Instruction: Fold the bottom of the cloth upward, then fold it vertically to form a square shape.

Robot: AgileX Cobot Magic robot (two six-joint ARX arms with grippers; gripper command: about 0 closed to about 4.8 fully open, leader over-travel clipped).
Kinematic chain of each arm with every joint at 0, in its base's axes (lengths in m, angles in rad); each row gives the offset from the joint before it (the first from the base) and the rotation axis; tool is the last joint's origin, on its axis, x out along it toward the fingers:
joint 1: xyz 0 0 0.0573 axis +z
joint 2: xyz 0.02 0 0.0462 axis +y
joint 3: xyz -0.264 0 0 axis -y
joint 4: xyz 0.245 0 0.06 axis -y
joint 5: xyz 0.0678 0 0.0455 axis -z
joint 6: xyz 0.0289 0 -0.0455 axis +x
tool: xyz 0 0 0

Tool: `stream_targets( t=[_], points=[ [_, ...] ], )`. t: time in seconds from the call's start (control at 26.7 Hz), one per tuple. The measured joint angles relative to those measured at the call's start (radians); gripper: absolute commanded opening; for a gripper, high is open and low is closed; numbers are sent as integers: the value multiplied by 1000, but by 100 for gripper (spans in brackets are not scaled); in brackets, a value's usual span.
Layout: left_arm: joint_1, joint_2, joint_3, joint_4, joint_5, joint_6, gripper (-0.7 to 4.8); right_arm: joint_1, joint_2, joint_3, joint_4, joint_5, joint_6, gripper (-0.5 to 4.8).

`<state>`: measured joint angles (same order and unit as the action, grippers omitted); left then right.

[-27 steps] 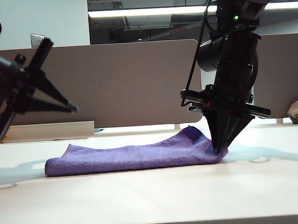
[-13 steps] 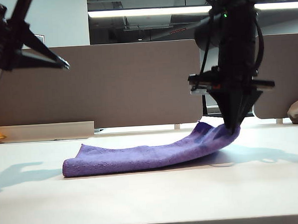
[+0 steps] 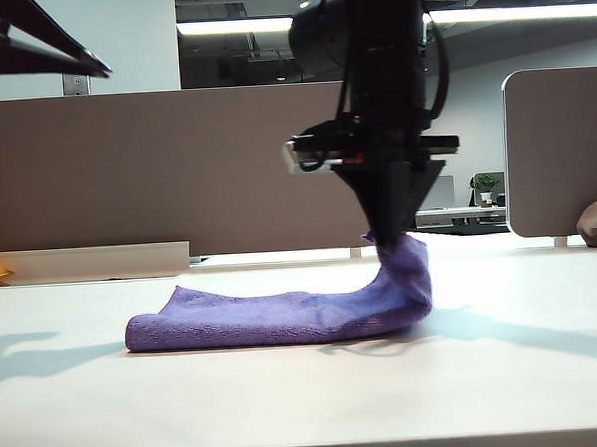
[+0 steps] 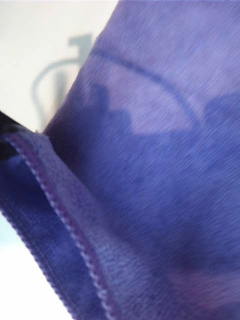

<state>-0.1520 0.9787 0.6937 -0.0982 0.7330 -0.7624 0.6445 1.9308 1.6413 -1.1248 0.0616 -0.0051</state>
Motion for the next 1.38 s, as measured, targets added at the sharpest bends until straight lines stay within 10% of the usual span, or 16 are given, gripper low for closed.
stream_targets(
  t=[1.38],
  points=[
    [1,-266,0,-87,8,-39,-6,183,92,206,269,-169,144,-8]
  ],
)
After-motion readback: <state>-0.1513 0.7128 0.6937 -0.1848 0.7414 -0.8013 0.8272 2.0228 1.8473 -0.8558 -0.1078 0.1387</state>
